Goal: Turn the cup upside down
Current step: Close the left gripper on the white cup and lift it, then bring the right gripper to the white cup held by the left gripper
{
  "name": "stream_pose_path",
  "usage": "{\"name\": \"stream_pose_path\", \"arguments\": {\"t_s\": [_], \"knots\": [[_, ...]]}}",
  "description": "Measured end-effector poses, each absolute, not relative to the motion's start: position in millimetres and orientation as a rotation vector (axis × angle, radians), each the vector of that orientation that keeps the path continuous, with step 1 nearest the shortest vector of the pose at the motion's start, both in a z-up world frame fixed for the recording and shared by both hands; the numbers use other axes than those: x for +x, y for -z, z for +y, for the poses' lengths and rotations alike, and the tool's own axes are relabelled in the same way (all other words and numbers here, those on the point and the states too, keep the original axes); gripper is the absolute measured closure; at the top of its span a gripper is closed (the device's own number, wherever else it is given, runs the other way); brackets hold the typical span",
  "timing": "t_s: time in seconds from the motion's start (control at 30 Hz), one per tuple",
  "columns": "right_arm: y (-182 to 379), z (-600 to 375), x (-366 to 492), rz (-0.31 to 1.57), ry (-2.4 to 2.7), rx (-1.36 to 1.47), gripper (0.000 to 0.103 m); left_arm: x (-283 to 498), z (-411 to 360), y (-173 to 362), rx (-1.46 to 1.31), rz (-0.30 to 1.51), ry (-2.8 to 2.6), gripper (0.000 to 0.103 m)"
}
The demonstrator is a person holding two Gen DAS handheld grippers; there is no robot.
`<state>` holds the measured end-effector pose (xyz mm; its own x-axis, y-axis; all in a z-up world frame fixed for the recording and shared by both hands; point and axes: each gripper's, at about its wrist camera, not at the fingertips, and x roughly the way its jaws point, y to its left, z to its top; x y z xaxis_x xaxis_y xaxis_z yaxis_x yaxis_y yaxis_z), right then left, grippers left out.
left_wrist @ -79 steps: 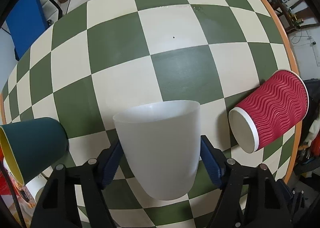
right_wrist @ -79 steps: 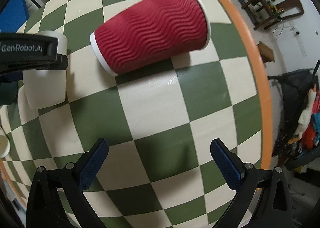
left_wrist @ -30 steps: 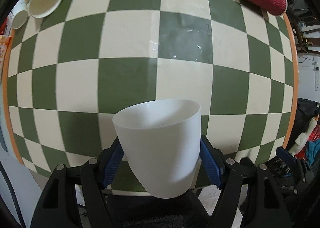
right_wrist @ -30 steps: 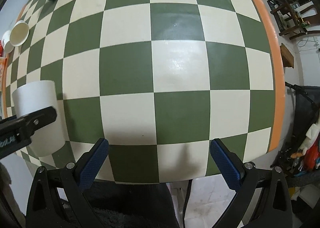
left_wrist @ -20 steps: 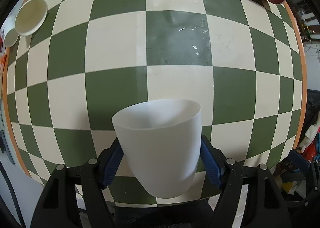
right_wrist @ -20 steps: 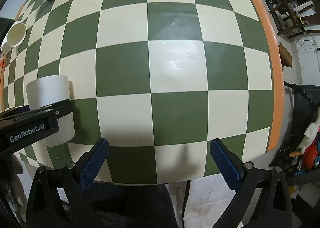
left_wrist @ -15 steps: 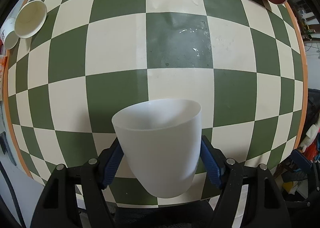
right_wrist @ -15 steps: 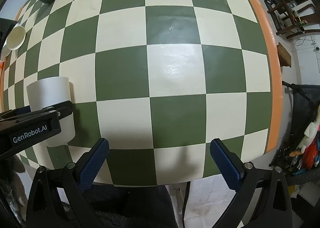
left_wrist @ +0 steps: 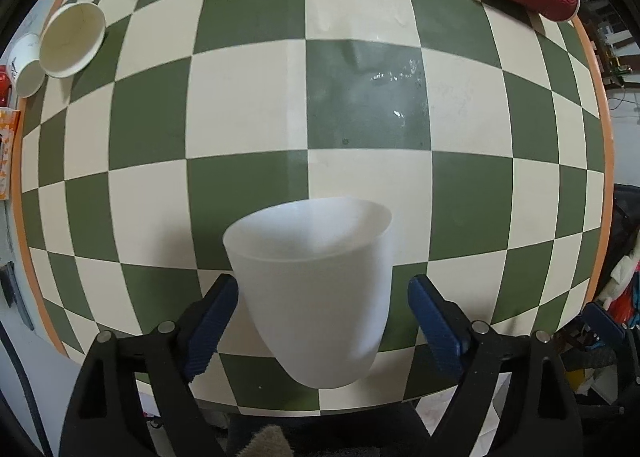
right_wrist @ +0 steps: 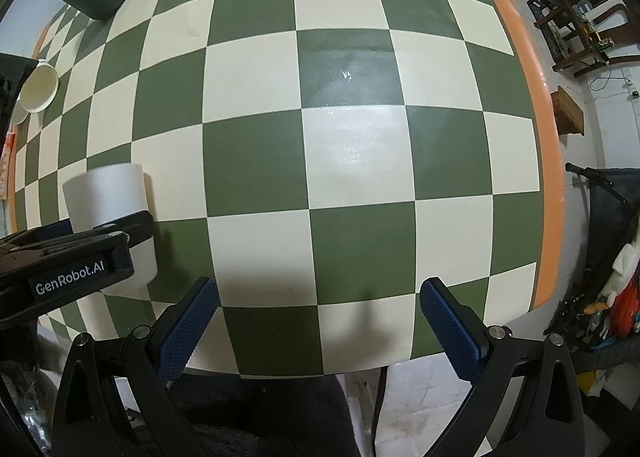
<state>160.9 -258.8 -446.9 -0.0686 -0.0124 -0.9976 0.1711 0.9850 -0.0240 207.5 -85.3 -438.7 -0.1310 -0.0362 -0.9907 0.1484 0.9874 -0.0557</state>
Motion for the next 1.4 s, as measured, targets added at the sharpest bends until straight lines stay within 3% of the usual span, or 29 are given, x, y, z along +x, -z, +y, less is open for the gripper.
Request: {"name": "stream_pose_path", "arguments": {"t_s": [0.63, 1.0, 1.1, 1.27, 1.4], "knots": [[386, -214, 131, 1.511, -0.027, 0.209, 0.0, 141, 17, 332, 0.017, 1.452, -0.035, 0.016], [385, -159, 127, 1.536, -0.079, 0.116, 0.0, 142, 69, 351, -0.006, 1.476, -0.054, 0.015], [380, -133, 131, 1.517, -0.118, -0.102, 0.0, 148, 82, 369, -0.003, 1.493, -0.055, 0.004], [376, -78, 120, 1.317, -0.243, -0.828, 0.0, 164, 92, 403, 0.002, 1.519, -0.026, 0.004], [408, -47, 91, 1.088, -0.401, -1.517, 0.0, 171, 95, 427, -0.012, 1.562, -0.026, 0.004]]}}
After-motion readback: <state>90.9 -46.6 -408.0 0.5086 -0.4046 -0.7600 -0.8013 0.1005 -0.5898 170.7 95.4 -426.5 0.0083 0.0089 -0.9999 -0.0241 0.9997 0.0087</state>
